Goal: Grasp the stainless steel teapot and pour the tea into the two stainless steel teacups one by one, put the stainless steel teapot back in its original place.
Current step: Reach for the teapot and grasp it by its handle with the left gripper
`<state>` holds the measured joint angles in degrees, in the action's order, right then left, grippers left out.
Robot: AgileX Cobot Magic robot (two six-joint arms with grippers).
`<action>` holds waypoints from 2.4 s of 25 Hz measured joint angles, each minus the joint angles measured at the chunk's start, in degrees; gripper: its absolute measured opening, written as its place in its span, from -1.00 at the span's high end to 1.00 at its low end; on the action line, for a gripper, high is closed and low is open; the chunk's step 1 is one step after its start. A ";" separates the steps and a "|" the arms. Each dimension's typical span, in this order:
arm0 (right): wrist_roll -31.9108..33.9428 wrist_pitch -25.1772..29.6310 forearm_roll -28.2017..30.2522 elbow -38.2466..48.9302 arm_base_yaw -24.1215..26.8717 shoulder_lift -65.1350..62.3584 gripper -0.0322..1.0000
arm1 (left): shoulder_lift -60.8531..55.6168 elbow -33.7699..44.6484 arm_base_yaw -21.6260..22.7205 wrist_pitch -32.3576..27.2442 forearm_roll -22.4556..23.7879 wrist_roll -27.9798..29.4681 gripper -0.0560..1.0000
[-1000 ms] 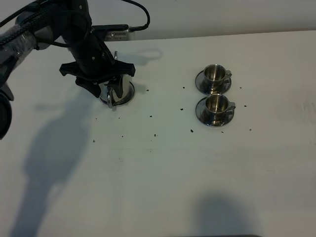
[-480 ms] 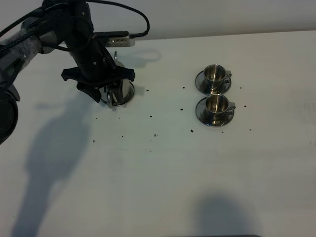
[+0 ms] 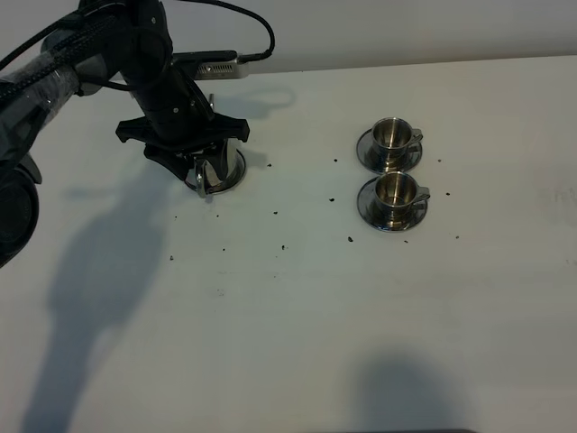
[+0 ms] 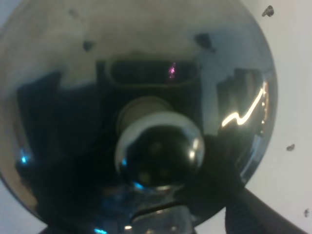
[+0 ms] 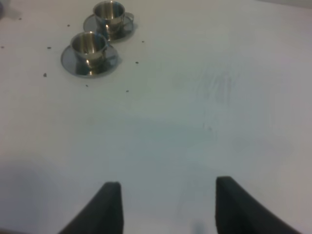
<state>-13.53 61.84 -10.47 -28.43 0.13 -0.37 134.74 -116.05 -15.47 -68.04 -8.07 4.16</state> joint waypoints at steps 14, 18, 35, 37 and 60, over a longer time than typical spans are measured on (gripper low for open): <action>0.00 0.00 0.00 0.00 0.00 0.00 0.12 | 1.29 0.00 0.88 0.00 -1.63 0.17 -0.07; 0.00 0.00 0.00 0.00 0.00 0.00 0.12 | 1.40 0.00 0.88 0.00 -1.70 0.22 -0.06; 0.00 0.00 0.00 0.00 0.00 0.00 0.12 | 1.40 0.00 0.95 0.00 -1.70 0.80 0.47; 0.00 0.00 0.00 0.00 0.00 0.00 0.12 | 1.40 0.00 0.95 0.00 -1.70 0.80 0.47; 0.00 0.00 0.00 0.00 0.00 0.00 0.12 | 0.31 -0.21 0.95 0.00 -0.64 -1.69 0.48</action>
<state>-13.53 61.84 -10.47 -28.43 0.13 -0.37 135.05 -116.26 -14.52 -68.04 -8.72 2.46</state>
